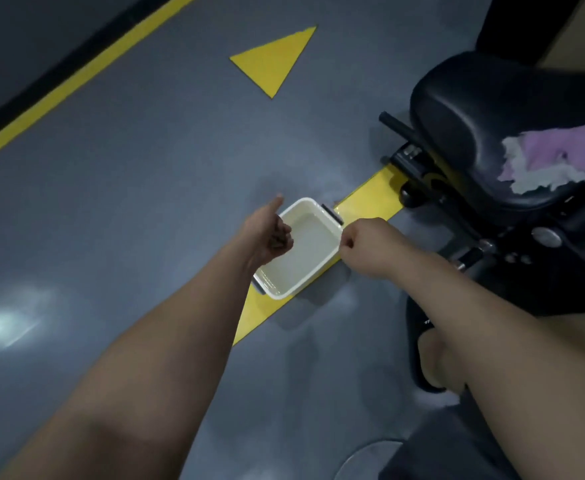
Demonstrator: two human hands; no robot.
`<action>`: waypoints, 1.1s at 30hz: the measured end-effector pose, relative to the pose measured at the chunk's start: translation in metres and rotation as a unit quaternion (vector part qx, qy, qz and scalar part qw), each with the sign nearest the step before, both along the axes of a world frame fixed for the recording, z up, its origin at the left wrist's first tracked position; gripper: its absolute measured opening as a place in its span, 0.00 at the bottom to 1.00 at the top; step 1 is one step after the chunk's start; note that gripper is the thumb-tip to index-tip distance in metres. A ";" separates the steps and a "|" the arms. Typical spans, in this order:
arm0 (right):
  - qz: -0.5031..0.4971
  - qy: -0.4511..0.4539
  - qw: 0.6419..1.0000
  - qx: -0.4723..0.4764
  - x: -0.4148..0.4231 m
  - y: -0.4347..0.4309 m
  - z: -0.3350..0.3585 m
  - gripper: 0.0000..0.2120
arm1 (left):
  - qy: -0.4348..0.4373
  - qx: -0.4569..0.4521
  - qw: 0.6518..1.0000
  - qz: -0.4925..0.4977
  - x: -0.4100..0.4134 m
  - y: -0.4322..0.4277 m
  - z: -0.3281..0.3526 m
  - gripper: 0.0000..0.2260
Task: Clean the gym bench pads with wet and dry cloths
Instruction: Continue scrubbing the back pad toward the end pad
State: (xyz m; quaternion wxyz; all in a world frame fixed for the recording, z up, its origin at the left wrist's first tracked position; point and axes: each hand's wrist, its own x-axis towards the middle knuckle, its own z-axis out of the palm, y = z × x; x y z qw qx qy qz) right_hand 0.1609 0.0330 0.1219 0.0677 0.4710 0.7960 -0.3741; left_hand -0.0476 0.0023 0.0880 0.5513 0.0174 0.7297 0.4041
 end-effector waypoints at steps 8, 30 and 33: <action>0.071 -0.048 0.996 -0.024 -0.031 0.017 -0.023 0.07 | 0.146 -0.026 0.989 -0.025 -0.019 0.012 -0.062 0.23; 0.067 -0.101 0.991 -0.059 -0.033 0.031 -0.057 0.06 | 0.187 -0.038 0.981 -0.017 -0.024 0.032 -0.109 0.18; 0.063 -0.103 0.991 -0.058 -0.032 0.032 -0.056 0.05 | 0.191 -0.042 0.980 -0.018 -0.024 0.033 -0.104 0.17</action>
